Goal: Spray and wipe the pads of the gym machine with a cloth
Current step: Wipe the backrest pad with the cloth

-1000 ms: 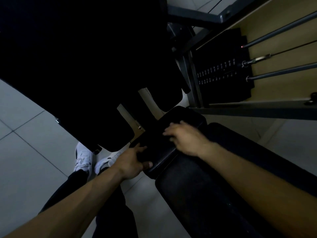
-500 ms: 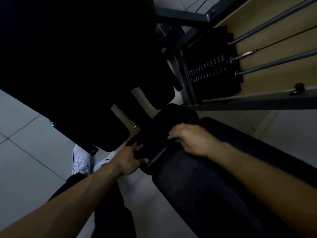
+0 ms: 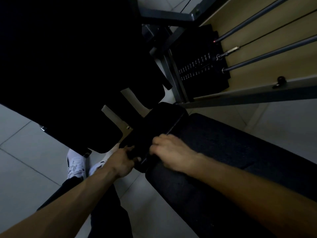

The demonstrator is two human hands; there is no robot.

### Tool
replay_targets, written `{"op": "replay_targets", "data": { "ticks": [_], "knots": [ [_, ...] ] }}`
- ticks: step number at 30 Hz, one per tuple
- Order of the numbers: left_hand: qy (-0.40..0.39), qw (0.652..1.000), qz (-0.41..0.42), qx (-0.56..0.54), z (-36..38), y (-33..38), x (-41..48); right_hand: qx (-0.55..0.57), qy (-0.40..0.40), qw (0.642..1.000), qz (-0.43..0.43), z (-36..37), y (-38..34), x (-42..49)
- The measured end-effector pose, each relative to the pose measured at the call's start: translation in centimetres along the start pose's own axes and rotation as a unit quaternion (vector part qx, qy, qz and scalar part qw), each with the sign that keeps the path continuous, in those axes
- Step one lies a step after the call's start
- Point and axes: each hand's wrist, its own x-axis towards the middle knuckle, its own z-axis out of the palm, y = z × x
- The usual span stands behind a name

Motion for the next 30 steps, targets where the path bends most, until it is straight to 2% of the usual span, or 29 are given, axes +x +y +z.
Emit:
{"op": "replay_targets", "data": {
  "ticks": [3, 5, 8, 11, 13, 16, 18, 22, 24, 25, 28, 30],
  "knots": [
    [0.026, 0.999, -0.019, -0.031, 0.4, -0.1, -1.0, -0.027, 0.057, 0.989, 0.132, -1.0, 6.2, -0.5],
    [0.047, 0.993, -0.04, -0.097, 0.6, -0.2, -1.6, -0.013, 0.11, 0.975, 0.192, -0.6, 8.1, -0.7],
    [0.042, 0.963, -0.112, -0.241, 0.8, -0.5, -1.9, 0.06, 0.149, 0.973, 0.164, 1.9, 4.1, 0.4],
    [0.021, 0.913, -0.183, -0.363, 1.2, -0.6, -2.2, 0.16, 0.076, 0.984, 0.025, 4.1, -2.4, 0.8],
    [0.03, 0.886, -0.192, -0.421, 1.3, -0.9, -2.3, 0.167, 0.047, 0.984, -0.032, 4.5, -3.1, 1.3],
    [0.021, 0.856, -0.189, -0.481, 1.5, -1.2, -2.2, 0.163, 0.113, 0.978, 0.06, 4.6, 0.6, 1.7],
    [0.021, 0.845, -0.194, -0.497, 1.7, -1.5, -1.9, 0.146, 0.114, 0.978, 0.097, 4.7, 0.7, 1.8],
    [0.03, 0.844, -0.215, -0.49, 2.1, -2.1, -1.4, 0.137, 0.037, 0.99, -0.018, 6.4, -4.1, 2.7],
    [0.034, 0.835, -0.221, -0.503, 2.1, -2.5, -1.4, 0.118, 0.035, 0.991, -0.052, 5.8, -2.5, 3.9],
    [0.033, 0.833, -0.222, -0.505, 2.0, -2.7, -1.4, 0.102, 0.042, 0.993, -0.042, 5.3, -1.0, 4.6],
    [0.025, 0.821, -0.229, -0.522, 1.9, -2.9, -1.2, 0.063, 0.053, 0.994, 0.075, 4.6, 3.1, 6.3],
    [0.023, 0.808, -0.233, -0.541, 1.6, -2.9, -1.4, 0.06, 0.058, 0.991, 0.102, 4.8, 2.1, 6.8]
  ]
}}
